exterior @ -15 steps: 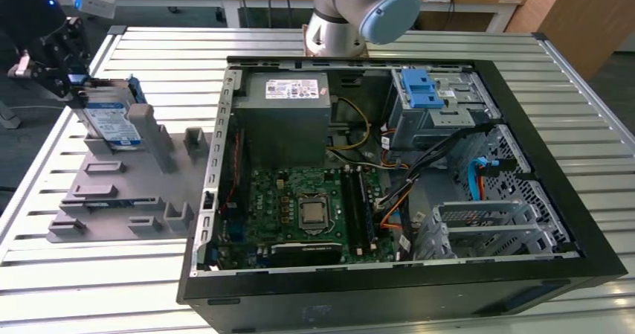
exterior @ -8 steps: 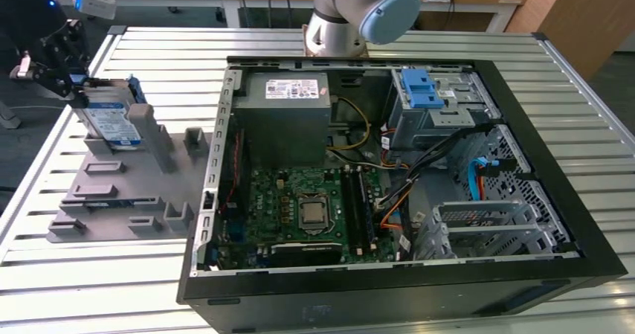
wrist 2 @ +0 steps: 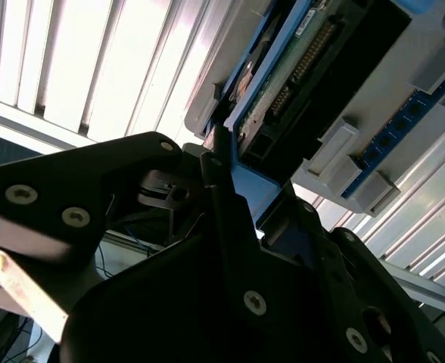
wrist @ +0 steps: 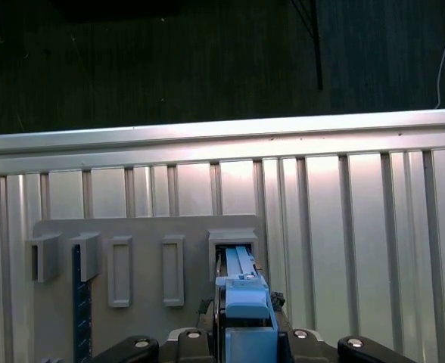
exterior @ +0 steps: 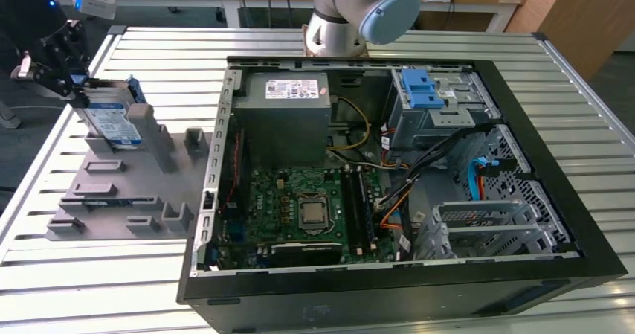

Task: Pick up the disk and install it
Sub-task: 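Pick up the disk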

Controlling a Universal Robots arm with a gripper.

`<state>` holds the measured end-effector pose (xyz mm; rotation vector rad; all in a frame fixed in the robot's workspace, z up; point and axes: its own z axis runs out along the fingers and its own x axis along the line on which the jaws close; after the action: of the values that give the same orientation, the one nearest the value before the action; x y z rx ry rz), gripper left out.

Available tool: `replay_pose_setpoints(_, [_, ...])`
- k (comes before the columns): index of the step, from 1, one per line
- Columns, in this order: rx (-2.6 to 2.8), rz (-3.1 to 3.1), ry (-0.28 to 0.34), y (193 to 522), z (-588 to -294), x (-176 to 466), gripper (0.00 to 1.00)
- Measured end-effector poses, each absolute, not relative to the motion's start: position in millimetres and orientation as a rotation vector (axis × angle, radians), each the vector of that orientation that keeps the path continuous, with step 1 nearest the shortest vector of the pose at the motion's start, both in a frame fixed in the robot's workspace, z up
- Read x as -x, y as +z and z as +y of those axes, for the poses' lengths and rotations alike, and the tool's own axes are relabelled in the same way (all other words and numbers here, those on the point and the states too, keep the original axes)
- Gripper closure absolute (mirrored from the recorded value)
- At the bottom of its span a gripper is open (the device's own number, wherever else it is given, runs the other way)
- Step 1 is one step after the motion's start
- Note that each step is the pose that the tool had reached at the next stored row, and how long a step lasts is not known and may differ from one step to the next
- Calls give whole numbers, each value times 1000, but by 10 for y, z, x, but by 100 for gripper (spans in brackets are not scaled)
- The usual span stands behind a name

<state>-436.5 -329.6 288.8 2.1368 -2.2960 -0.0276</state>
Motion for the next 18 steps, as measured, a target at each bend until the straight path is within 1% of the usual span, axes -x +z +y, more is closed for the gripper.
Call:
replay_pose_setpoints(14, [-2198, -2237, -27, 2887, -3296, 4364, 63])
replay_pose_setpoints(16, [-2198, -2237, -27, 2887, -3296, 4364, 62])
replay_pose_setpoints(17, [-2198, -2236, -27, 2888, -3296, 4365, 56])
replay_pose_setpoints(18, [-2199, -2236, -27, 2888, -3296, 4364, 56])
